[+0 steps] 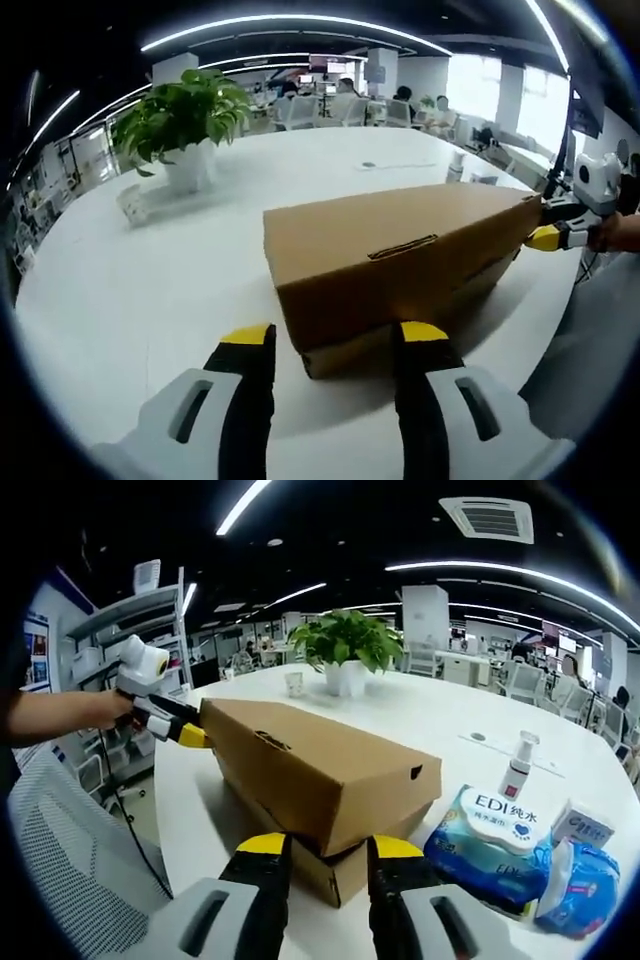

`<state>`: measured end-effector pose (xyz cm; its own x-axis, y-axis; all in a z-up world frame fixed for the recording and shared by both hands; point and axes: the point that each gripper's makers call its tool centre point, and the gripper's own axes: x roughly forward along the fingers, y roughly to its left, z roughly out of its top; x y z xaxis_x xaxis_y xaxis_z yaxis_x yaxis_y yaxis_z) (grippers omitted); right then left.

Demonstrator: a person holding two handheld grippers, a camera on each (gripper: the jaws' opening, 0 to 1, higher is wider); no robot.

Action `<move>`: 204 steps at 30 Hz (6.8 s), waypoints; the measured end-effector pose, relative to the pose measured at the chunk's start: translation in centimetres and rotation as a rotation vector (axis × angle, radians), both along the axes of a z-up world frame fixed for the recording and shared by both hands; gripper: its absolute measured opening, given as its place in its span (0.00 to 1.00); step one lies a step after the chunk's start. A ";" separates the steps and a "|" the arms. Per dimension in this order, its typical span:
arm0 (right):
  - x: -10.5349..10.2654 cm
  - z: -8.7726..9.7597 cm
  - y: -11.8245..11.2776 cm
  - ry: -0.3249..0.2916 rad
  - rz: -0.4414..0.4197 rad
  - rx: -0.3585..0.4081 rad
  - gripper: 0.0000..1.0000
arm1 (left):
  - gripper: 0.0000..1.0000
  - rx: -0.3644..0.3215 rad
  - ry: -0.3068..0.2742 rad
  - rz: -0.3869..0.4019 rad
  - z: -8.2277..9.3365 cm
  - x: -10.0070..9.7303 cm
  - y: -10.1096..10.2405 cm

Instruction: Operate the shoe box by opening the lid, removing the specified soft item, and placing it in the target area until the item is outside and the box remains undamaged.

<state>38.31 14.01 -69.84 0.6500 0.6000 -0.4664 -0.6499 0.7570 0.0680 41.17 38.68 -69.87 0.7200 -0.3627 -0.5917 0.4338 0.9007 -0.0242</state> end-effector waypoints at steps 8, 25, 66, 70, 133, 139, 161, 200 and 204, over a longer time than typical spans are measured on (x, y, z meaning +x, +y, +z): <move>0.0 -0.7 -0.1 0.008 0.006 -0.021 0.27 | 0.48 0.010 0.015 -0.027 -0.7 0.0 -0.6; 0.3 -2.0 -0.1 0.039 0.000 -0.039 0.29 | 0.49 0.028 0.045 -0.040 -2.1 0.1 -1.1; 0.3 -0.4 -0.1 0.004 0.062 -0.085 0.29 | 0.46 0.042 0.002 -0.068 -0.2 -0.1 -0.5; 0.3 -0.5 -0.1 0.007 0.061 -0.086 0.28 | 0.45 0.041 0.008 -0.067 -0.4 -0.1 -0.4; 9.1 -2.1 -1.0 0.025 0.060 -0.183 0.27 | 0.43 0.044 0.072 -0.042 -2.1 8.3 -1.6; 10.1 -2.1 -1.1 0.029 0.075 -0.211 0.27 | 0.43 0.044 0.068 -0.038 -2.1 8.8 -1.6; 9.9 -2.1 -1.3 0.033 0.091 -0.230 0.26 | 0.43 0.062 0.070 -0.057 -2.2 9.4 -1.6; 0.9 4.0 -10.9 -0.029 -0.102 -0.098 0.61 | 0.88 -0.019 -0.091 -0.083 4.3 -0.2 -5.6; -0.8 4.3 -12.9 -0.015 -0.148 -0.080 0.66 | 0.92 -0.033 -0.070 -0.083 4.3 -1.6 -6.2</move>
<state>37.47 1.08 -65.50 0.7357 0.4590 -0.4980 -0.5317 0.8469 -0.0050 39.57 32.51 -65.54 0.7261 -0.4410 -0.5275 0.5084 0.8609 -0.0199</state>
